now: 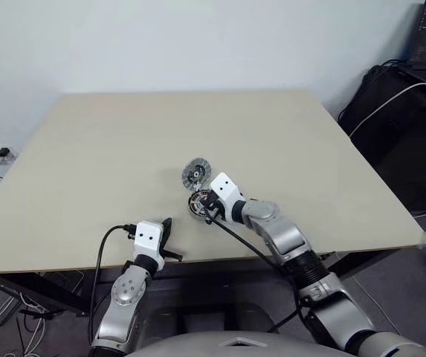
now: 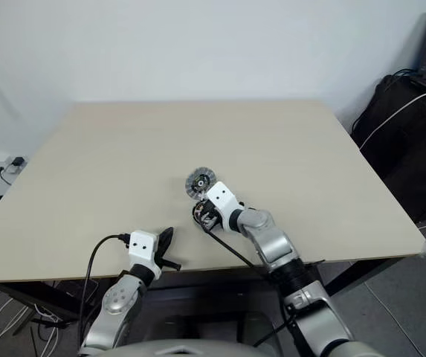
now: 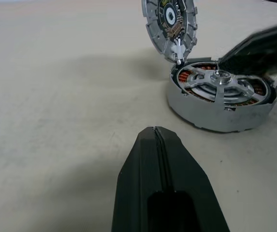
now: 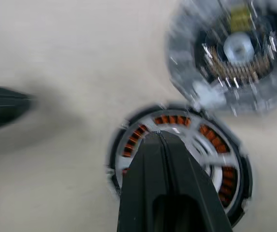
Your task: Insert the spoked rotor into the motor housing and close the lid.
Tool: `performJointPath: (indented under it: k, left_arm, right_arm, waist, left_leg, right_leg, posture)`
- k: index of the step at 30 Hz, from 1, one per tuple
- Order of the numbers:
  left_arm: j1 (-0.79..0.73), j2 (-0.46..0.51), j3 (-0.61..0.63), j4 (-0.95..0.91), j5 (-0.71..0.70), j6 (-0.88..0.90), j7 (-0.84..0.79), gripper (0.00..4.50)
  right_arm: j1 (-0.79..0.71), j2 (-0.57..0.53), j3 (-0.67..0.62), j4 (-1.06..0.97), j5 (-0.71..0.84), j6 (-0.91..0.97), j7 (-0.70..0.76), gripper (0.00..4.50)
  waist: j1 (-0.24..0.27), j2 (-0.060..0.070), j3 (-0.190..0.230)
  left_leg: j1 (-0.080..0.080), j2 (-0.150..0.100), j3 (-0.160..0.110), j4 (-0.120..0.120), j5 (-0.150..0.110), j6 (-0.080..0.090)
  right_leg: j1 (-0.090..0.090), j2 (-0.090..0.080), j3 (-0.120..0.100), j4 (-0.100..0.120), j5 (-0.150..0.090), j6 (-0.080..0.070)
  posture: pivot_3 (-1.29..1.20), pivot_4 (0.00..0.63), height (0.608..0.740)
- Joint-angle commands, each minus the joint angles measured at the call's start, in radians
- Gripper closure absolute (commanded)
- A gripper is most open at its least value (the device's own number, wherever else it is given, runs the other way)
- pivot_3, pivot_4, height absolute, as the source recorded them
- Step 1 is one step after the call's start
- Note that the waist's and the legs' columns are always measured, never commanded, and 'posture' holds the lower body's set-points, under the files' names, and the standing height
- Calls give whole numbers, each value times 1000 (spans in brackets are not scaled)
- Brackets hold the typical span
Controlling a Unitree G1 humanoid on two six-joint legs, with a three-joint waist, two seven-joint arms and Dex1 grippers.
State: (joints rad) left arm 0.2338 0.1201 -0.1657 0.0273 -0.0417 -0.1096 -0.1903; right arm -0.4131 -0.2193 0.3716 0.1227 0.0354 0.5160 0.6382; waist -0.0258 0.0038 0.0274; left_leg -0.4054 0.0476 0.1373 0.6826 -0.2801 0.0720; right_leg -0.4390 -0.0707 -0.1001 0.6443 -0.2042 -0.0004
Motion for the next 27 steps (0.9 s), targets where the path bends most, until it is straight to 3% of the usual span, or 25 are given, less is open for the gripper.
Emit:
performJointPath:
  k: [1, 6, 14, 27]
  left_arm:
    - [-21, -4, 3, -34, 6, -3, -7, 4500]
    - [-31, -12, 1, -17, 13, 13, -3, 4500]
    - [-21, -25, -5, -11, 28, 50, 8, 4500]
    - [4, -38, -9, -15, 38, 52, 13, 4500]
  right_arm:
    - [-48, -66, 42, -94, 3, 16, 116, 3891]
    - [-123, -154, 132, -106, -66, 32, 206, 2302]
    - [-236, -170, 245, -2, -144, 47, 304, 2302]
    - [-266, -108, 251, 164, -179, -3, 328, 2302]
  waist:
    - [1, 0, 0]
    - [1, 0, 0]
    - [5, 0, 0]
    - [5, 0, 0]
  left_leg:
    - [0, 0, 0, 0, 0, 0]
    - [0, 0, 0, 1, 0, 0]
    - [0, 0, 0, 1, 1, 2]
    - [0, -1, 0, 1, 0, 1]
  right_leg:
    - [0, 0, 0, 0, 0, 0]
    - [0, 0, 0, 0, 0, 0]
    - [0, 0, -1, 0, 0, 0]
    - [0, -1, 0, 1, 1, 0]
  posture:
    - [0, 0, 740]
    - [0, 0, 740]
    - [0, 0, 740]
    - [0, 0, 740]
